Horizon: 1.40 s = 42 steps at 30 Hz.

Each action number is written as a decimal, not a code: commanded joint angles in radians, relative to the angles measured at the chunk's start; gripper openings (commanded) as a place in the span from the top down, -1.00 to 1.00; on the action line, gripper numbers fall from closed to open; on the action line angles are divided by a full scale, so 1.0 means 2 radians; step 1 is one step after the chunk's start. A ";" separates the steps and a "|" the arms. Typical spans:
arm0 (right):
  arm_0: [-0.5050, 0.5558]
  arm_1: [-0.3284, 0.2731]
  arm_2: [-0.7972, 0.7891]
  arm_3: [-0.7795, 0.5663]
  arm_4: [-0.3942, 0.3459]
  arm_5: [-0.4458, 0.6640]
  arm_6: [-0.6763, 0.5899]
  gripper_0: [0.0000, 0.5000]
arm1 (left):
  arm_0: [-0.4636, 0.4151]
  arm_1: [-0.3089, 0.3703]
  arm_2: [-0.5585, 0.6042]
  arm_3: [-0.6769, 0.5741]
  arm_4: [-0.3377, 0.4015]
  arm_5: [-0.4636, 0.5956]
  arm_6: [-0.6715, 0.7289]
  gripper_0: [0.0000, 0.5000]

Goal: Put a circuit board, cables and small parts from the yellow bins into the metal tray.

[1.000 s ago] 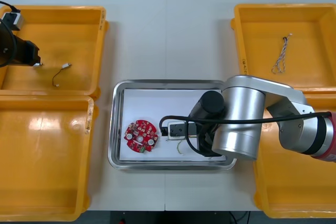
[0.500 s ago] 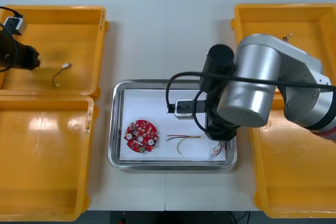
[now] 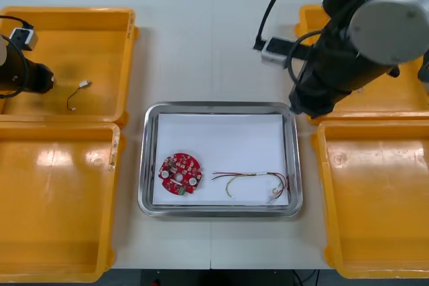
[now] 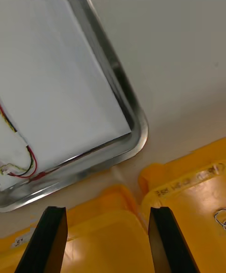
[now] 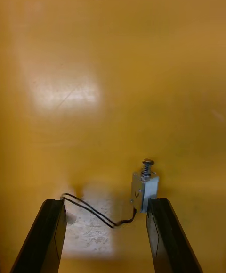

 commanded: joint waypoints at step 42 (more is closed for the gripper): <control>-0.101 0.032 -0.297 0.308 0.247 0.002 -0.023 -1.00 | -0.022 -0.007 -0.038 0.015 0.025 -0.052 -0.028 -1.00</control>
